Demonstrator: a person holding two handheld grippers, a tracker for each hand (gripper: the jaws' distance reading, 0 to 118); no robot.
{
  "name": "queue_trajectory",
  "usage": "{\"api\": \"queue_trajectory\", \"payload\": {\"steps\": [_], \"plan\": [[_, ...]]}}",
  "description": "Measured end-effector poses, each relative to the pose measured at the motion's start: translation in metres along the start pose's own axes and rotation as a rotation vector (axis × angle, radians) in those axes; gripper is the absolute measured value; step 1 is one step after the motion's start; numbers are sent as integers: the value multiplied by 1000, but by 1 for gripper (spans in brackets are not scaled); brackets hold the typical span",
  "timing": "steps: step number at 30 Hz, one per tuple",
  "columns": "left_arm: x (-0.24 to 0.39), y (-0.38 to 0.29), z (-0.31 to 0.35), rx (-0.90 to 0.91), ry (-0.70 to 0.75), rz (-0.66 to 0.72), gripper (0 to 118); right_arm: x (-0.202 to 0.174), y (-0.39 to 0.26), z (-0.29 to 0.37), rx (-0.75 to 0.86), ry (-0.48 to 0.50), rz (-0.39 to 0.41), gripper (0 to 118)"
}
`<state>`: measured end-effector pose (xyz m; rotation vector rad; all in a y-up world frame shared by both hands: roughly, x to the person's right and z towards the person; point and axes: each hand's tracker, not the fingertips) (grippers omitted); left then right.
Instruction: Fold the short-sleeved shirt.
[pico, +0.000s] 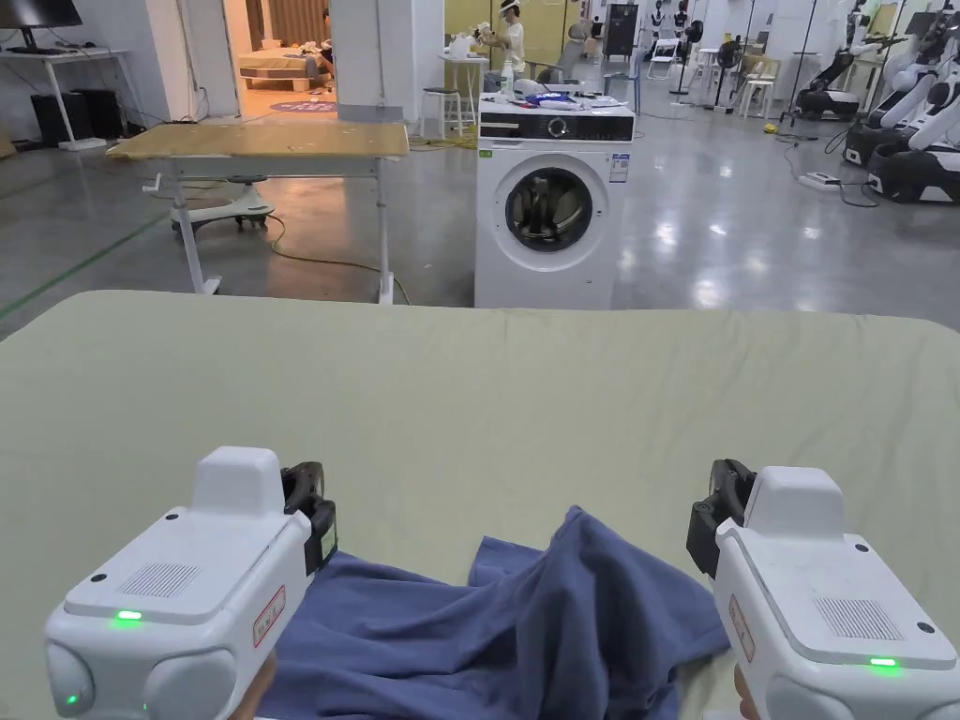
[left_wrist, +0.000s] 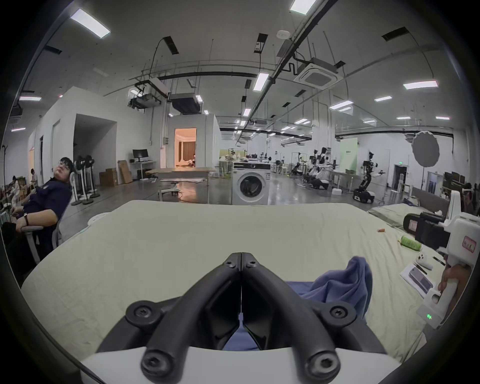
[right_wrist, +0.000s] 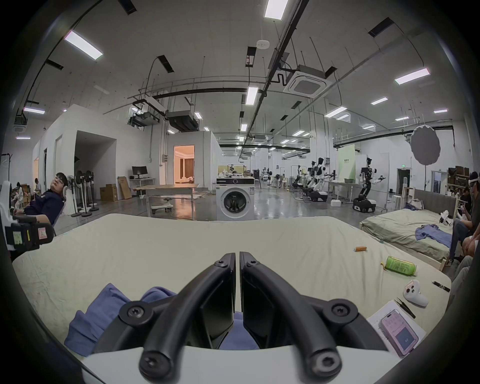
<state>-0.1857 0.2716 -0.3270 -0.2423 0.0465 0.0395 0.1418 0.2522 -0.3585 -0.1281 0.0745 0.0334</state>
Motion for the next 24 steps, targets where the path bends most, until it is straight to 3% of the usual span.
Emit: {"api": "queue_trajectory", "payload": {"steps": [10,14,16,19,20,21,24], "plan": [[-37,-34,0,-283,21,136,0,-1,-11,-8,-39,16,13,2],[-58,-46,-29,-374,37,168,0,6,-16,-11,-60,7,14,2],[-103,-63,-103,-439,9,189,0,11,-19,-13,-73,0,14,2],[-92,-56,-132,-491,-3,181,0,18,-24,-17,-94,-12,14,2],[-90,-56,-142,-511,-6,176,5,20,-25,-19,-101,-16,13,2],[-89,-57,-157,-544,-4,179,18,23,-27,-20,-107,-22,13,2],[-84,-58,-181,-592,-12,173,67,32,-31,-23,-130,-38,15,2]]}}
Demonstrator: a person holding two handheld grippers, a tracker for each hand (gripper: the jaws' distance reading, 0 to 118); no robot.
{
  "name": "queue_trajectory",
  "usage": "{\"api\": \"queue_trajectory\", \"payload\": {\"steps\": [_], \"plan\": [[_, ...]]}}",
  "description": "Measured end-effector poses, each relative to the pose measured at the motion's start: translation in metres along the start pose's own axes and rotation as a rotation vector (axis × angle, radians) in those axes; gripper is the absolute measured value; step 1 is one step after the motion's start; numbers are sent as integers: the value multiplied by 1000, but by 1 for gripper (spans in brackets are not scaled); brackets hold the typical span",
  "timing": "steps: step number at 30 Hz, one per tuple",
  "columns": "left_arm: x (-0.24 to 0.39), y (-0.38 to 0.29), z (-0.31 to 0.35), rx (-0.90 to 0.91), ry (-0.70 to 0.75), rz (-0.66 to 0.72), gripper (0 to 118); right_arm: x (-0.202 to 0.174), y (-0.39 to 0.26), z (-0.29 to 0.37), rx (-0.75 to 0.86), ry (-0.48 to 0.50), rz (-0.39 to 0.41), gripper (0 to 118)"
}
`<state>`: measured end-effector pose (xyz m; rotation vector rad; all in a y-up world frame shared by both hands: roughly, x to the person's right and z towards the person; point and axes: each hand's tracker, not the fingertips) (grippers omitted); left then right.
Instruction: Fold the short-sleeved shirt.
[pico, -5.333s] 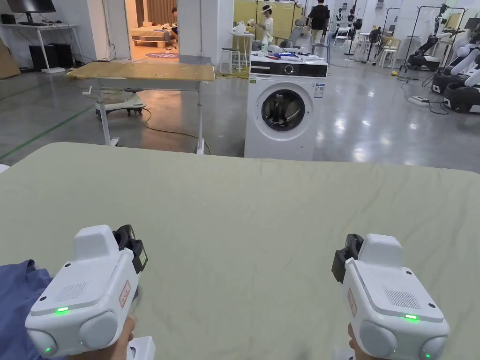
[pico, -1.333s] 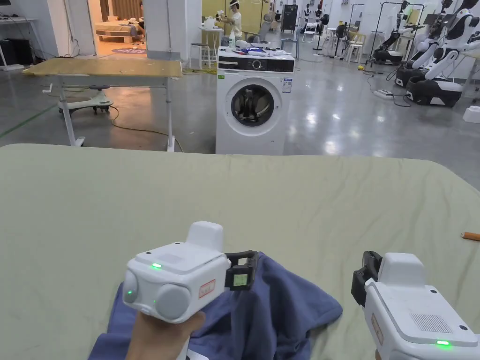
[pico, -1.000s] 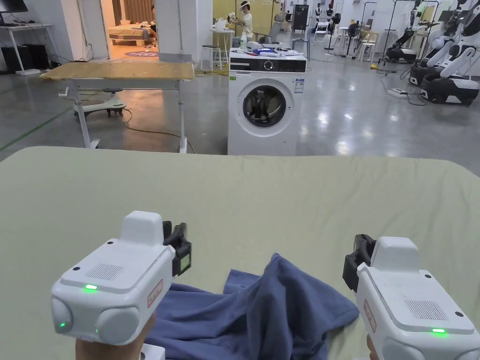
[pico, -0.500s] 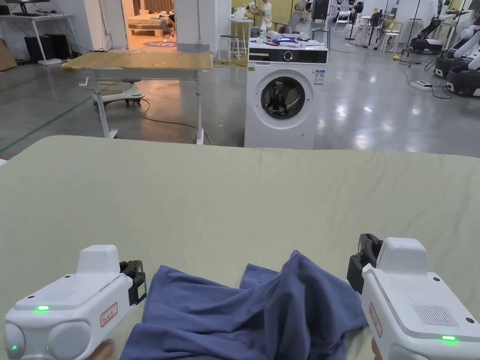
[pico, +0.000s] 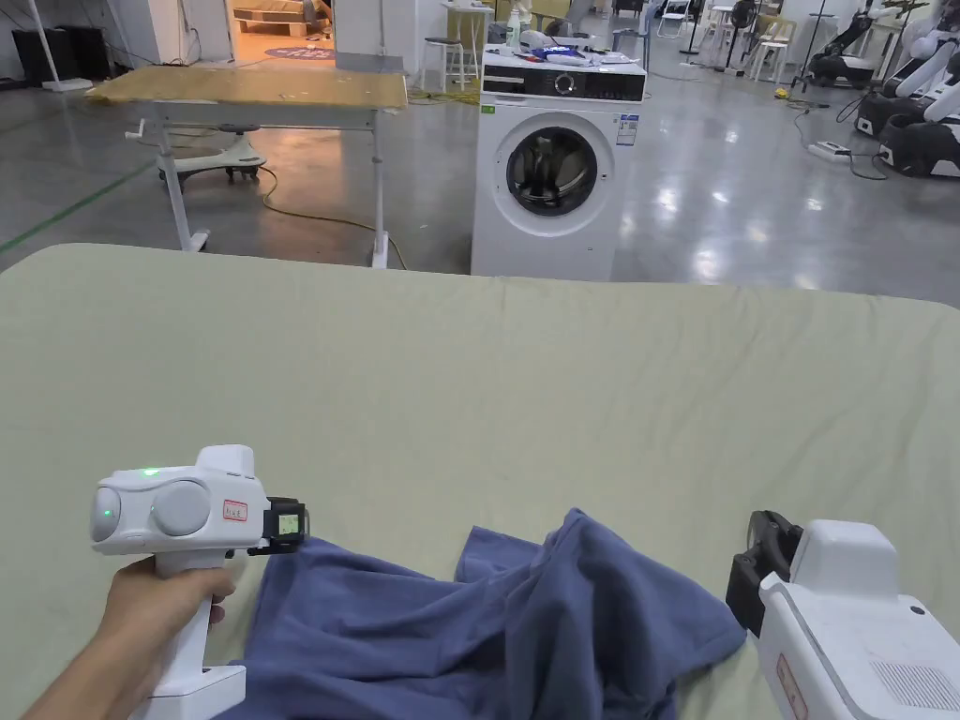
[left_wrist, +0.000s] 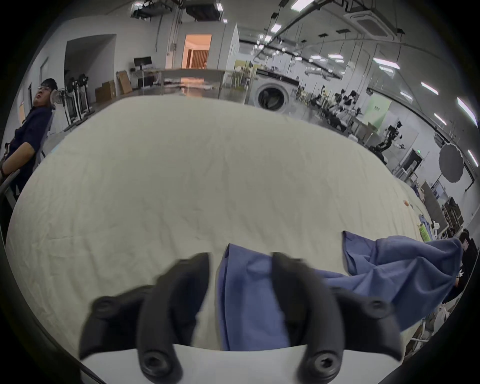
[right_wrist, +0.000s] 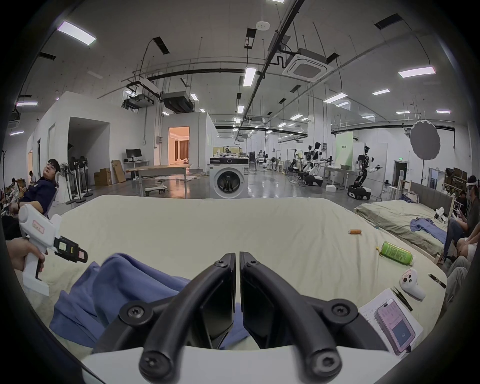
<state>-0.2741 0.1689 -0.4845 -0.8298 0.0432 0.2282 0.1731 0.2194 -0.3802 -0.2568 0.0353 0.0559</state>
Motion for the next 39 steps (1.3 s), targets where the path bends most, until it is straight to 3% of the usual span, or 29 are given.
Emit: {"api": "queue_trajectory", "payload": {"steps": [4,8,11,12,17,19,23,26,29,32,35,39], "plan": [[6,5,-30,-85,43,-37,70,12,-5,-7,-30,-27,8,2],[12,-2,-52,-136,122,-108,54,22,-11,-14,-68,-45,-4,2],[24,-8,-49,-86,98,-184,12,28,-13,-20,-106,-45,-12,2],[27,-10,-47,-79,75,-217,3,30,-14,-23,-122,-45,-20,2],[19,-12,-37,-79,12,-154,0,45,-16,-46,-272,-5,-34,10],[14,-13,-27,-55,-1,-134,0,51,-18,-59,-347,25,-58,21],[9,-19,2,25,-12,-149,0,54,-34,-95,-503,68,-22,59],[4,-24,25,60,-20,-142,0,48,-52,-120,-591,101,22,60],[2,-34,40,82,3,-166,0,45,-68,-138,-658,152,-29,57],[-3,-43,46,76,13,-173,0,39,-77,-141,-674,153,-29,4],[-8,-49,49,78,9,-145,0,34,-88,-139,-670,194,-13,2],[-5,-50,60,97,11,-148,0,43,-83,-129,-637,198,-86,2]]}}
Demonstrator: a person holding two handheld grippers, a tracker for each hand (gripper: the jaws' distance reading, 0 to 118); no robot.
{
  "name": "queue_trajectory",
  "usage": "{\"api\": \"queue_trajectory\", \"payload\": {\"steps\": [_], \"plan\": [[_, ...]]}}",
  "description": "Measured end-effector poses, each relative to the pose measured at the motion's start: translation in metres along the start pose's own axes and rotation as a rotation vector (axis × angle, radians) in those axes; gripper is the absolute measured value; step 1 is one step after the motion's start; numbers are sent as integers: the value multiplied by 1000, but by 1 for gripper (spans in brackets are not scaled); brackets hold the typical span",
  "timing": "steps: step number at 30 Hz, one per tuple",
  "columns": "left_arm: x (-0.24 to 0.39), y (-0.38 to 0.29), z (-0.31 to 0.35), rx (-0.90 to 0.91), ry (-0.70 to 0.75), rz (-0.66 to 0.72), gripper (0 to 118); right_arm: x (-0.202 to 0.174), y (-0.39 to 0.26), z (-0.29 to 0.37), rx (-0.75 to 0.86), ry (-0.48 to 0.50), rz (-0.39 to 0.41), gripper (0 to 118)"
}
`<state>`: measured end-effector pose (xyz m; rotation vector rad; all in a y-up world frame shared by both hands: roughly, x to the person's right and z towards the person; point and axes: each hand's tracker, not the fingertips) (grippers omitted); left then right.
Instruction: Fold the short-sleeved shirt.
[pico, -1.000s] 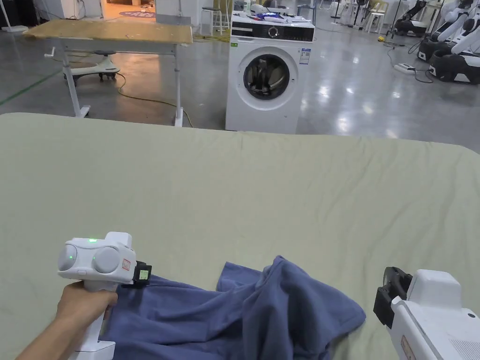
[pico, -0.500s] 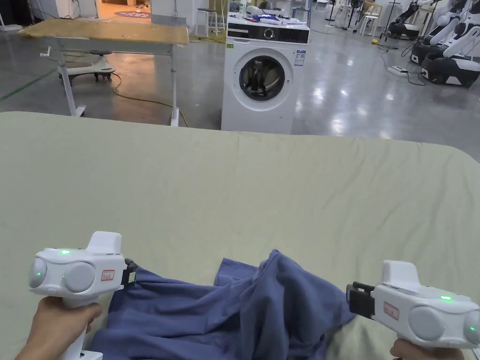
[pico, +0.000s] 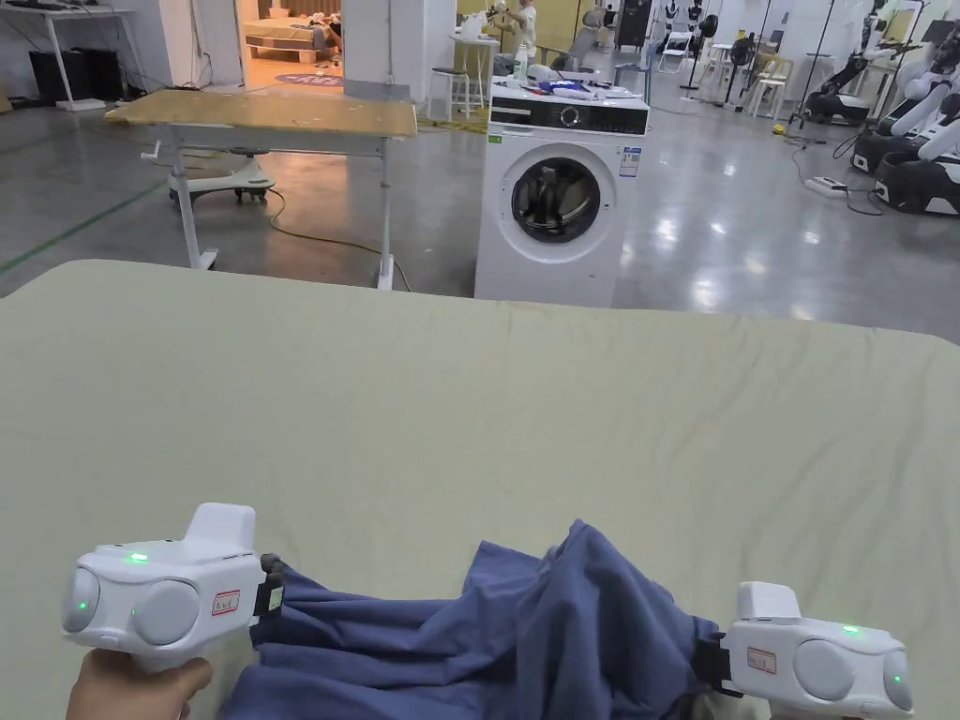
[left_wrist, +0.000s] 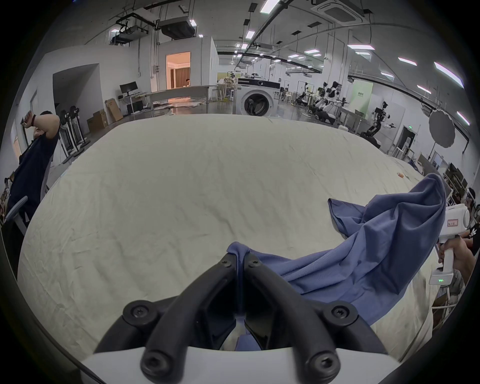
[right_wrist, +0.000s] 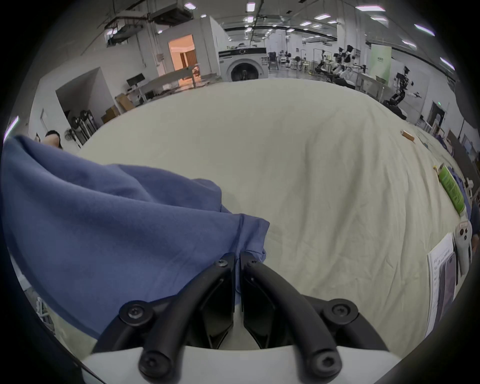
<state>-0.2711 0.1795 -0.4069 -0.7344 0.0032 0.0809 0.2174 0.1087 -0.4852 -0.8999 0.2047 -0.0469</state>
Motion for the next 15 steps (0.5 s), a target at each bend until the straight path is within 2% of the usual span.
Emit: {"api": "queue_trajectory", "payload": {"steps": [5,15], "plan": [[-3,11,10,43,-5,-1,0,5,12,25,85,40,-9,1],[-11,52,62,213,29,-24,0,-13,56,116,366,-33,125,1]]}}
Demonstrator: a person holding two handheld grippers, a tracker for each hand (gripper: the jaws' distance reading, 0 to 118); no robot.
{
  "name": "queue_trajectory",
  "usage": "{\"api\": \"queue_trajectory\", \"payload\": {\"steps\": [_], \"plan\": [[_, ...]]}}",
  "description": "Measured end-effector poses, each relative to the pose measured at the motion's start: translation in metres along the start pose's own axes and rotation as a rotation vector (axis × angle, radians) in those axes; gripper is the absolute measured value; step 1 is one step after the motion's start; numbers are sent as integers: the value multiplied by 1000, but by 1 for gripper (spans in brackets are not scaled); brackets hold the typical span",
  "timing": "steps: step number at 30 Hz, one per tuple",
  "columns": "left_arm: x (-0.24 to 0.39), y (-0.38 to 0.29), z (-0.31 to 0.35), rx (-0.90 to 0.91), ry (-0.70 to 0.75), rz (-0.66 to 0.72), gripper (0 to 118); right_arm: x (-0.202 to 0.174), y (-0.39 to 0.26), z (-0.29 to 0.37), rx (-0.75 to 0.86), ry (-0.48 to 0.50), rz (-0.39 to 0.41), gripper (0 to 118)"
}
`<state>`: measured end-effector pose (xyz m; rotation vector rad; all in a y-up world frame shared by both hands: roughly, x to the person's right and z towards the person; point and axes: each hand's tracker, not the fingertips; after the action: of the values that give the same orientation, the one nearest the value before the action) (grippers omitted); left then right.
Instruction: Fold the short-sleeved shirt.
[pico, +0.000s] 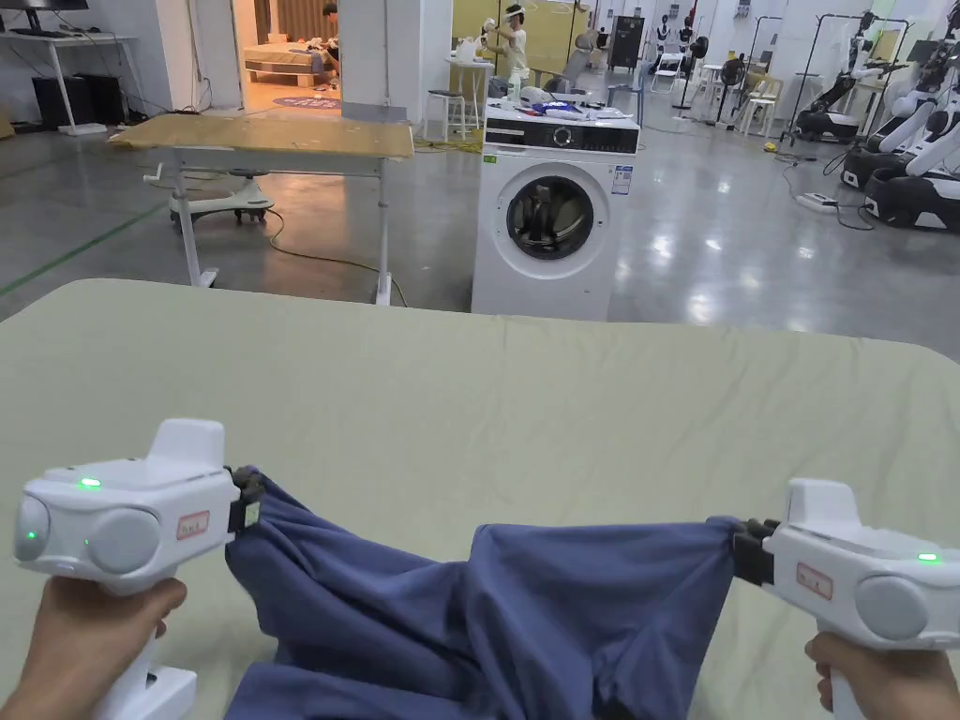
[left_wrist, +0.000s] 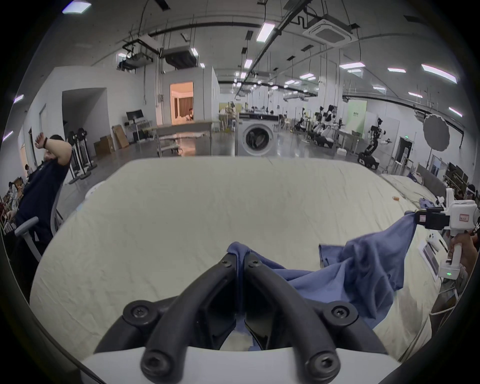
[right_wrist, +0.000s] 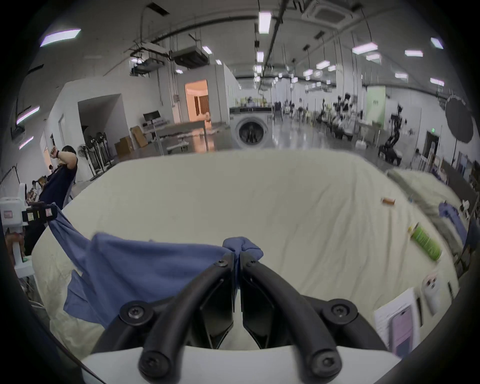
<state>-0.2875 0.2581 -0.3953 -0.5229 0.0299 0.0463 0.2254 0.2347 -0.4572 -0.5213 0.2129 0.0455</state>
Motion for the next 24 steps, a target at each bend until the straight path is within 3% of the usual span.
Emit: {"api": "queue_trajectory", "payload": {"steps": [7,10,24], "plan": [[-28,60,41,142,73,-14,0,6,60,43,169,-76,42,1],[-41,88,57,192,105,-18,0,6,84,54,220,-133,104,1],[-73,192,76,328,204,-20,0,2,198,73,362,-191,115,1]]}}
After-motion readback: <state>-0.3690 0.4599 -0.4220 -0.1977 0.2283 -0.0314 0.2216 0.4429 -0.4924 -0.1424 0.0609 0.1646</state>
